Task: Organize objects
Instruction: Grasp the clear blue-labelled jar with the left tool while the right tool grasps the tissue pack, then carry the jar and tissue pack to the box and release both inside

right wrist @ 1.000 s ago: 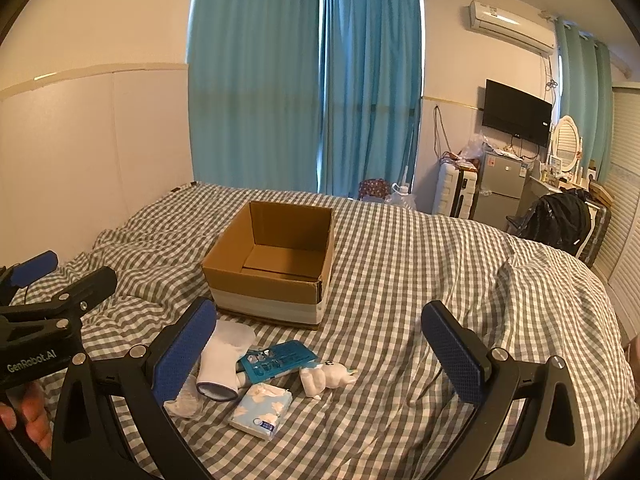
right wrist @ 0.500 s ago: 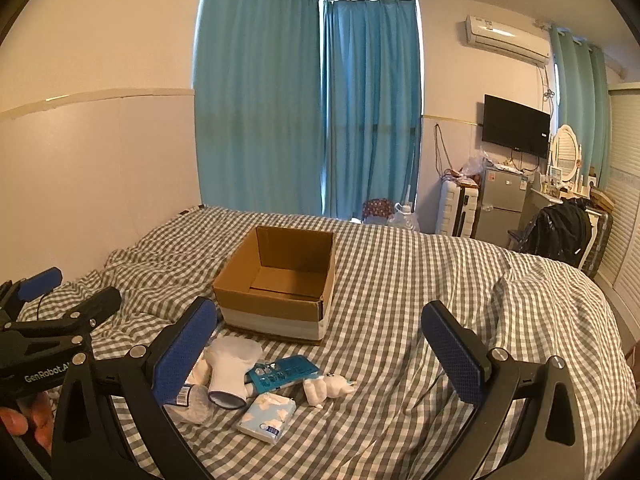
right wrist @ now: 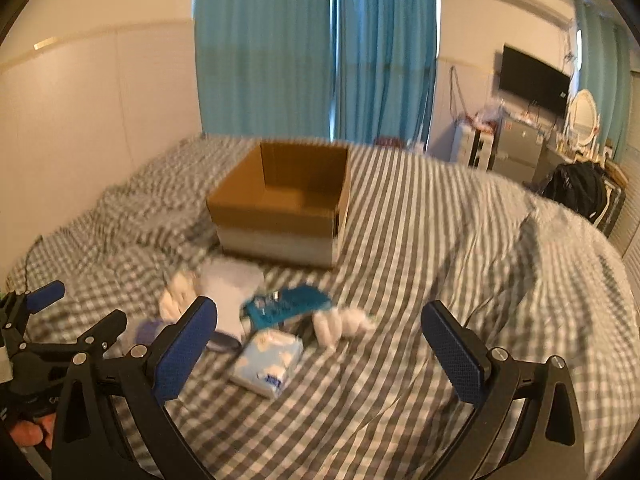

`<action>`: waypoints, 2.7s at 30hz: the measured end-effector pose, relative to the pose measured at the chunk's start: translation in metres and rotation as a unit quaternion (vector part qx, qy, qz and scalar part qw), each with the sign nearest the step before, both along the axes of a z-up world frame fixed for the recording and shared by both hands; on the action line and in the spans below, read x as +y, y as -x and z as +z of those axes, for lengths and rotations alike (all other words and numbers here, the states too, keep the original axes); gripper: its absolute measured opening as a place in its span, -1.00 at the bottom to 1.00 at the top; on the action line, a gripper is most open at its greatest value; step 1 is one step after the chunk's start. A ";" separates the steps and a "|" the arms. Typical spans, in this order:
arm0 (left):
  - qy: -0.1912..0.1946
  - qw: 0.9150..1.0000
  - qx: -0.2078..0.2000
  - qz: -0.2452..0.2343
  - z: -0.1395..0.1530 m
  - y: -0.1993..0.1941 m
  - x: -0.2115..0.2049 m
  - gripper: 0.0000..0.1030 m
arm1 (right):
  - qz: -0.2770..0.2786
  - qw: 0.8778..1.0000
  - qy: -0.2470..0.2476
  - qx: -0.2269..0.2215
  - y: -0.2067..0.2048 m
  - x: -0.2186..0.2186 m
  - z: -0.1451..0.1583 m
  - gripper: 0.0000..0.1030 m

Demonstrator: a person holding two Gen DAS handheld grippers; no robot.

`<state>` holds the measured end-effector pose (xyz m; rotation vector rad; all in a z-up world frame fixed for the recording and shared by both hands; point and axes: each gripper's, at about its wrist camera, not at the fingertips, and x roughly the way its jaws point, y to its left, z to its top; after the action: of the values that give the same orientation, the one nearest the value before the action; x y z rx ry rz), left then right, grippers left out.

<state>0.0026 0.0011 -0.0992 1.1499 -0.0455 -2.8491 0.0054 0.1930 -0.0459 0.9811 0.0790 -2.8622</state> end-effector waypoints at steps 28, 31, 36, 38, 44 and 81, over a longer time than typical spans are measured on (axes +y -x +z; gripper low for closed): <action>-0.085 0.996 -0.023 0.023 -0.042 0.021 -0.027 0.85 | 0.004 0.994 -0.018 -0.108 0.046 -0.018 -0.083 0.93; -0.078 0.996 -0.015 0.029 -0.040 0.018 -0.032 0.85 | 0.015 0.992 -0.020 -0.124 0.050 -0.029 -0.092 0.93; -0.072 0.997 -0.020 0.028 -0.041 0.018 -0.031 0.85 | 0.048 0.986 -0.022 -0.159 0.057 -0.053 -0.113 0.75; -0.073 0.997 -0.019 0.029 -0.041 0.017 -0.032 0.85 | 0.055 0.984 -0.033 -0.167 0.058 -0.060 -0.120 0.61; -0.054 0.998 -0.022 0.024 -0.040 0.016 -0.025 0.85 | 0.065 0.983 -0.035 -0.167 0.054 -0.060 -0.119 0.24; -0.062 0.990 0.119 -0.047 0.128 0.109 0.032 0.74 | 0.089 0.990 -0.004 0.106 0.073 0.003 0.120 0.22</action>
<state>-0.1063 0.0332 0.0287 0.8367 0.0933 -3.0897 -0.0680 0.1958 0.0737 0.6332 0.1855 -2.7906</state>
